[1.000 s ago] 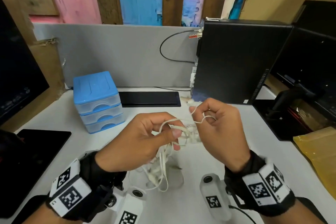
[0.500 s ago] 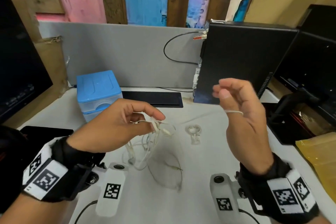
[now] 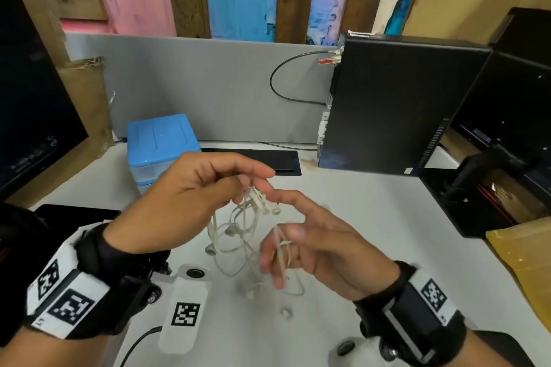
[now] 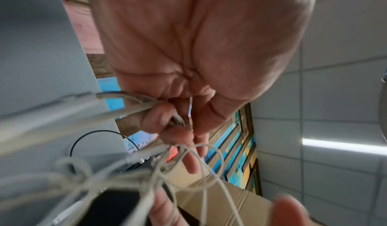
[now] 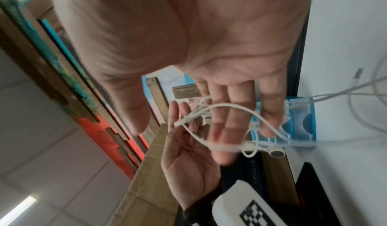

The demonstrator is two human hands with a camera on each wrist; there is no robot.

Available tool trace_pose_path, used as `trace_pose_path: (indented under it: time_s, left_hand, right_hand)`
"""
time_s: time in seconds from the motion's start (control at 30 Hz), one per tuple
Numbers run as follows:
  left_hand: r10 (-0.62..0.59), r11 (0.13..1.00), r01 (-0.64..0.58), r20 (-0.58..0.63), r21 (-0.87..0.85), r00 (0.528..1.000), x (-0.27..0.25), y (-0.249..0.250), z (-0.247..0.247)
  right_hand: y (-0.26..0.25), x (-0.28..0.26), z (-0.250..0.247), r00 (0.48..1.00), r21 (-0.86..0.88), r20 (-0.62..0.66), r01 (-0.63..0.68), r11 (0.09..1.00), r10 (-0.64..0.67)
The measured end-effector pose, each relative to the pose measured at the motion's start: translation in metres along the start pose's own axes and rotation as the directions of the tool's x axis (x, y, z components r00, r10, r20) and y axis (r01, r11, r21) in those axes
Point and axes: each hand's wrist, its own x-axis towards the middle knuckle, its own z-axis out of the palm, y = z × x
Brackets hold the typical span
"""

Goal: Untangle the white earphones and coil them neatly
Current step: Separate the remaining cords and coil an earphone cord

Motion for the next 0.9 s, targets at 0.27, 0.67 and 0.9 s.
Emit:
trace_pose_path:
  time_s: [0.27,0.67,0.9]
  left_hand:
    - [0.003,0.967,0.016,-0.077,0.253,0.997,0.002,-0.011,0.007]
    - [-0.179,0.958,0.19,-0.067,0.215,0.982,0.009,-0.026,-0.001]
    - [-0.152,0.981,0.151,-0.005,0.12,0.988,0.008,-0.025,0.017]
  right_hand:
    - [-0.011,-0.001,0.004,0.846,-0.402,-0.419,0.152,0.903,-0.329]
    - [-0.016,-0.009,-0.002,0.737,-0.518,-0.476,0.207,0.83,-0.48]
    - [-0.003,-0.003,0.008,0.804,-0.591,-0.39,0.156,0.791,-0.45]
